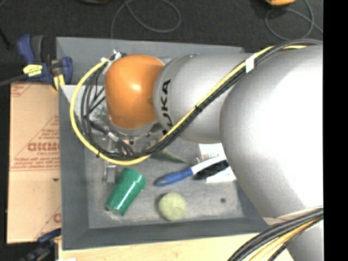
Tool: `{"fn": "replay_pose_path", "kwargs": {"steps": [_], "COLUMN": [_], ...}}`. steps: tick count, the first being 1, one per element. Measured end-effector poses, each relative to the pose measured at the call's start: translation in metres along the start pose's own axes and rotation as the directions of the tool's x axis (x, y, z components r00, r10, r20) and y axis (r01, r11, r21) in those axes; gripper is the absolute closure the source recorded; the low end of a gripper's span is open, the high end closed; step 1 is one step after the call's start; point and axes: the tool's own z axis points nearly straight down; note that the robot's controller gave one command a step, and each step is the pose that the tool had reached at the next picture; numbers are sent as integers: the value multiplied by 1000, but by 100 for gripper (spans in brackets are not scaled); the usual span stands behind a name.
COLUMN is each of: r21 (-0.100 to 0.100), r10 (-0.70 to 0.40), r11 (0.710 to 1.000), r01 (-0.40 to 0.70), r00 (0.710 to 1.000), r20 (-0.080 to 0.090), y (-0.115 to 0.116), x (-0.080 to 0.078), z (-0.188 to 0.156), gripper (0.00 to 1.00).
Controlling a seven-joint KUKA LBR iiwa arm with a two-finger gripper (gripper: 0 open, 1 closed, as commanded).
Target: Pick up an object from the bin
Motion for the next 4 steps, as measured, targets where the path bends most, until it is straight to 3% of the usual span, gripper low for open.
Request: {"fn": "replay_pose_path", "kwargs": {"steps": [1,2,3,4], "r21": [-2,0,2,2], "r10": [5,-145,-361,-229], "r11": [1000,989,933,974], "r01": [-5,145,361,229], "r00": [1000,989,933,973], "r20": [8,13,2,12], "y": [-1,-62,-97,-128], "x": [-2,-45,-27,-60], "z": [-5,43,28,35], "gripper": [0,0,0,0]}}
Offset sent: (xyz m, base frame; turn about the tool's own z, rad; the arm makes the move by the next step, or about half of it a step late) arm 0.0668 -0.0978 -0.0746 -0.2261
